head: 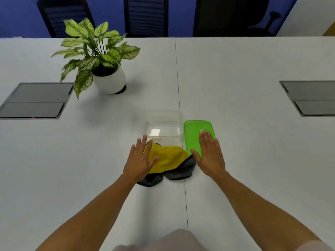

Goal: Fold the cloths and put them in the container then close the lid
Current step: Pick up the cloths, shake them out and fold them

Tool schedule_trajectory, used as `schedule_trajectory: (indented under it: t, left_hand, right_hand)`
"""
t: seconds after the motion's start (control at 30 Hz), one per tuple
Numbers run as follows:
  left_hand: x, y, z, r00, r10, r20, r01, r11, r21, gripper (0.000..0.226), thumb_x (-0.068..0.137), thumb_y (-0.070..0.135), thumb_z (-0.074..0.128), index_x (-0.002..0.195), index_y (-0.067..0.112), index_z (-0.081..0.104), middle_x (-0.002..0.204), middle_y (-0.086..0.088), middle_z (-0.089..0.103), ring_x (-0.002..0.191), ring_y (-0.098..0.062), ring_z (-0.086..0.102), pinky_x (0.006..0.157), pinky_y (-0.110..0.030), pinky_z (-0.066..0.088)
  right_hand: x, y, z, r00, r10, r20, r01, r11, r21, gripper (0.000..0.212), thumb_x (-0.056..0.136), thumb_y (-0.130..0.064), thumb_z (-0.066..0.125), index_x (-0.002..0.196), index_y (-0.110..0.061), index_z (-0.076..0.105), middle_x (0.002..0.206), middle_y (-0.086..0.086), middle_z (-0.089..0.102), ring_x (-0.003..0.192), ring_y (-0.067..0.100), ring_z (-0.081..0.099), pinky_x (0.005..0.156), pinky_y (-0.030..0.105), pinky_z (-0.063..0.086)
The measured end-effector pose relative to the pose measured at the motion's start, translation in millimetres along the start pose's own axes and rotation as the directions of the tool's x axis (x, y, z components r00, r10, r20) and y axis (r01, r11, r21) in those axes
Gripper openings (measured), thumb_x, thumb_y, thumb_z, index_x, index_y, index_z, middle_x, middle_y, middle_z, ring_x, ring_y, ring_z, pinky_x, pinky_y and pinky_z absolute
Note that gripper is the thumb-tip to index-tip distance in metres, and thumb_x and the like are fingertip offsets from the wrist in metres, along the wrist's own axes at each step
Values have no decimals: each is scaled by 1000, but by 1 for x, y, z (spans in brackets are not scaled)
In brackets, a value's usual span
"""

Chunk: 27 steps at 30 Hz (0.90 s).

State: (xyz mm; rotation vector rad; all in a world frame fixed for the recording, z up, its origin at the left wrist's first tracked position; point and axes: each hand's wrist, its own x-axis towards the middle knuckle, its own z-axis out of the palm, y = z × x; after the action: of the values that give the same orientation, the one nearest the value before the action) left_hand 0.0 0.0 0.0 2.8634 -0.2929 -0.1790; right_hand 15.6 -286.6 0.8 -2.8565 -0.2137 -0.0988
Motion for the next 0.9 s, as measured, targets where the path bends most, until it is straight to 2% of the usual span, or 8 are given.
schedule_trajectory:
  t: [0.17, 0.33, 0.43, 0.5, 0.57, 0.63, 0.7, 0.9]
  left_hand:
    - [-21, -13, 43, 953, -48, 299, 88, 989, -122, 81, 97, 36, 53, 154, 25, -3, 163, -16, -13, 130, -39, 45, 100, -44, 47]
    - [-25, -18, 60, 927, -80, 366, 150, 975, -167, 78, 92, 16, 61, 154, 25, 14, 164, -12, -8, 134, -36, 43, 103, -38, 44]
    - [-26, -17, 62, 933, -130, 336, 225, 938, -262, 65, 96, 21, 54, 153, 21, 22, 160, -10, 19, 135, -34, 41, 103, -35, 39]
    - [-26, -18, 66, 957, -168, 236, 232, 933, -275, 51, 99, 35, 43, 146, 22, 31, 140, -12, 47, 123, -35, 51, 98, -43, 43]
    - [-29, -18, 69, 953, -210, 220, 260, 937, -232, 30, 97, 35, 40, 122, 21, 46, 111, -18, 61, 100, -37, 60, 87, -50, 50]
    - [-31, -20, 72, 935, -263, 240, 313, 928, -203, 20, 97, 29, 39, 103, 13, 49, 92, -17, 59, 82, -31, 59, 78, -49, 51]
    - [-33, -22, 74, 916, -287, 279, 350, 912, -213, 20, 99, 24, 38, 101, 9, 50, 91, -10, 55, 78, -22, 52, 79, -44, 51]
    - [-30, -22, 71, 913, -296, 280, 366, 897, -248, 28, 96, 13, 50, 124, 14, 55, 126, -11, 52, 92, -17, 44, 77, -31, 41]
  right_hand:
    - [-25, 3, 38, 953, -17, 303, 18, 1000, 0, 63, 100, -36, 35, 152, -15, 6, 162, 3, 2, 149, 20, 1, 120, 43, 5]
    - [-16, -1, 46, 882, -73, 465, 111, 992, -55, 63, 95, -28, 48, 150, -15, 19, 161, 6, 13, 148, 22, 6, 118, 47, 13]
    - [-14, -3, 47, 873, -92, 480, 135, 989, -55, 57, 89, -19, 56, 142, -12, 34, 153, 10, 31, 146, 25, 17, 116, 44, 17]
    - [-14, -3, 48, 877, -107, 468, 152, 987, -60, 46, 86, -10, 56, 131, -10, 45, 142, 13, 43, 141, 26, 27, 114, 42, 19]
    - [-15, -2, 49, 891, -124, 438, 171, 983, -71, 34, 83, -5, 54, 117, -8, 54, 128, 15, 52, 131, 28, 38, 110, 39, 24]
    - [-15, -1, 46, 916, -145, 373, 171, 985, -36, 23, 82, -4, 54, 104, -5, 59, 113, 16, 57, 113, 32, 49, 96, 37, 32]
    - [-16, -1, 42, 935, -154, 319, 154, 988, 25, 17, 82, -5, 57, 98, -4, 61, 104, 17, 59, 99, 34, 52, 84, 36, 33]
    - [-19, -2, 25, 942, -137, 307, 65, 970, 236, 12, 84, -5, 61, 96, -6, 62, 97, 15, 64, 95, 32, 55, 84, 36, 37]
